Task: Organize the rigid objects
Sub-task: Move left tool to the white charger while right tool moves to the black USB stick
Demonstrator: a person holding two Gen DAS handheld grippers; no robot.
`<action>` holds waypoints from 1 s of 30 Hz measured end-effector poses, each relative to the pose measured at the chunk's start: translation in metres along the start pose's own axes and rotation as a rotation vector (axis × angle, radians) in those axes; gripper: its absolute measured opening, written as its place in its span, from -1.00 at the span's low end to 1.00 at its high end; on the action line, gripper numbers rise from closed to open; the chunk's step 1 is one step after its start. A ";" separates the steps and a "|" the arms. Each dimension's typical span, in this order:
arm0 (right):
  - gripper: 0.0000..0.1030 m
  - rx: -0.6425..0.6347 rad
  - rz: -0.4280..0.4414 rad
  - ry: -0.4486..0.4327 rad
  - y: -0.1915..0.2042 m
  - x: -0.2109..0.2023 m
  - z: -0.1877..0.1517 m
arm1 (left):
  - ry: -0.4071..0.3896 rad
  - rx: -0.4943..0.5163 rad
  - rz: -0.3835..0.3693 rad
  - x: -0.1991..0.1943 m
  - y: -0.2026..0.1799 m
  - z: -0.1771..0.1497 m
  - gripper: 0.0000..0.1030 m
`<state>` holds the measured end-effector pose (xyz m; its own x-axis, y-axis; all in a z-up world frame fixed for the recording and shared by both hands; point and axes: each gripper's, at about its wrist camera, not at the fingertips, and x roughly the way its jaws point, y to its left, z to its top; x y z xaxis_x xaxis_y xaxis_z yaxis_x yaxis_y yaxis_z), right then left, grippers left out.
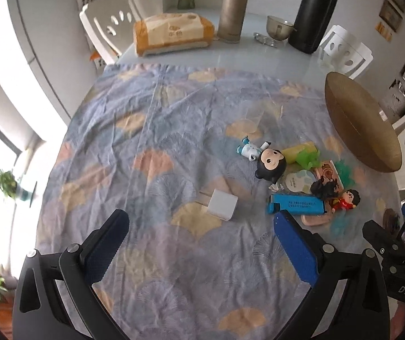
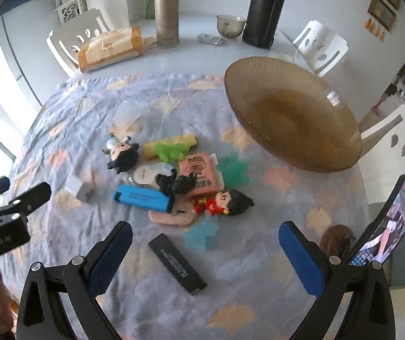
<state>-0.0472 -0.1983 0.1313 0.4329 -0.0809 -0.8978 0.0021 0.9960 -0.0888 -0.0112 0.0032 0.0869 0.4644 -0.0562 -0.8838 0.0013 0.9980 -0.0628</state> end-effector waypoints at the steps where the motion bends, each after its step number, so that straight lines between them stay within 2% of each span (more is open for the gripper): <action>1: 1.00 0.008 0.013 0.006 -0.002 0.002 0.001 | 0.002 0.000 0.003 0.001 -0.001 0.000 0.97; 19: 1.00 0.005 0.059 0.067 -0.006 0.017 -0.013 | 0.099 0.014 -0.016 0.028 -0.008 -0.010 0.97; 22: 1.00 0.019 0.081 0.081 -0.010 0.019 -0.017 | 0.146 -0.018 -0.054 0.036 -0.001 -0.016 0.97; 25: 1.00 0.008 0.109 0.093 -0.012 0.023 -0.023 | 0.188 -0.116 -0.159 0.043 0.012 -0.018 0.94; 27: 0.93 0.001 0.157 0.107 -0.011 0.027 -0.028 | 0.216 -0.179 -0.222 0.048 0.016 -0.019 0.83; 28: 0.82 -0.006 0.183 0.114 -0.009 0.030 -0.030 | 0.237 -0.224 -0.266 0.053 0.017 -0.019 0.79; 29: 0.66 -0.023 0.197 0.122 -0.006 0.033 -0.033 | 0.252 -0.251 -0.285 0.057 0.017 -0.020 0.61; 30: 0.55 -0.044 0.208 0.129 -0.002 0.035 -0.036 | 0.271 -0.276 -0.302 0.062 0.016 -0.020 0.31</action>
<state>-0.0641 -0.2044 0.0845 0.3017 0.1184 -0.9460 -0.1156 0.9895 0.0870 -0.0002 0.0153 0.0222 0.2322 -0.3834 -0.8939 -0.1518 0.8935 -0.4227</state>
